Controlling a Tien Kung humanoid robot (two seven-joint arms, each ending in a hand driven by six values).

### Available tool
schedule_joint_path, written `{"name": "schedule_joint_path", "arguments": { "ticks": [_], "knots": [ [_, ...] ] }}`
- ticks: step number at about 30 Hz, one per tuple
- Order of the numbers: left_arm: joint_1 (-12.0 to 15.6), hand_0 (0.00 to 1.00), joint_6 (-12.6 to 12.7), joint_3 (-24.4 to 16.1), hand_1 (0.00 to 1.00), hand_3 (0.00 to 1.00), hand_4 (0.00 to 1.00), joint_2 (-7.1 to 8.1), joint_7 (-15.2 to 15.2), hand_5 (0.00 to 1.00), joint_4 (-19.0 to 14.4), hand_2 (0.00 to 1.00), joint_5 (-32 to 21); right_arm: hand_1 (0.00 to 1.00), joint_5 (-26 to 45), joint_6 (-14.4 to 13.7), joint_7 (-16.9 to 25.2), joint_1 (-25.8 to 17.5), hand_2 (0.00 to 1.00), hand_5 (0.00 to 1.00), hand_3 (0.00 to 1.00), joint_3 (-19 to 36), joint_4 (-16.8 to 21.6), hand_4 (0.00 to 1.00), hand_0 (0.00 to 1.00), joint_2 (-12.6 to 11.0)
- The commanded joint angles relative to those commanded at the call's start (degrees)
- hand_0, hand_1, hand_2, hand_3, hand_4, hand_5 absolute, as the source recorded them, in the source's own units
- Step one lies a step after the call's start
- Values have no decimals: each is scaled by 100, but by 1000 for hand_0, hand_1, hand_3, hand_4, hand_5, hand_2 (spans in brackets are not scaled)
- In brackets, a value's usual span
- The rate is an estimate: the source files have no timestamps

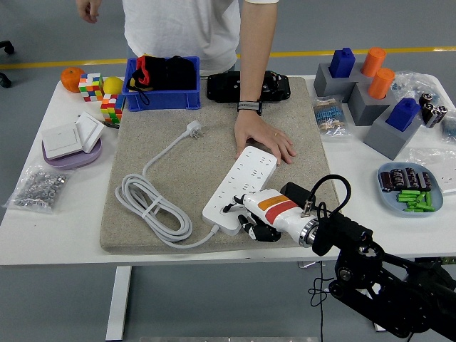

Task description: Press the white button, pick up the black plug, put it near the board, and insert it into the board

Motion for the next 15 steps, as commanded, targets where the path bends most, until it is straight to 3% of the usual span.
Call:
{"name": "schedule_joint_path", "arguments": {
  "ticks": [7,15],
  "knots": [
    [-1,706,-2,-8,664,679,665,-6,6,263,0,585,11,2,25,-15,6,-10,80,2,666,-59,-102,333,2,-18],
    [15,706,3,-65,665,679,665,-6,12,263,0,585,51,2,90,-7,-37,-61,80,2,665,172,427,339,2,-82]
  ]
}}
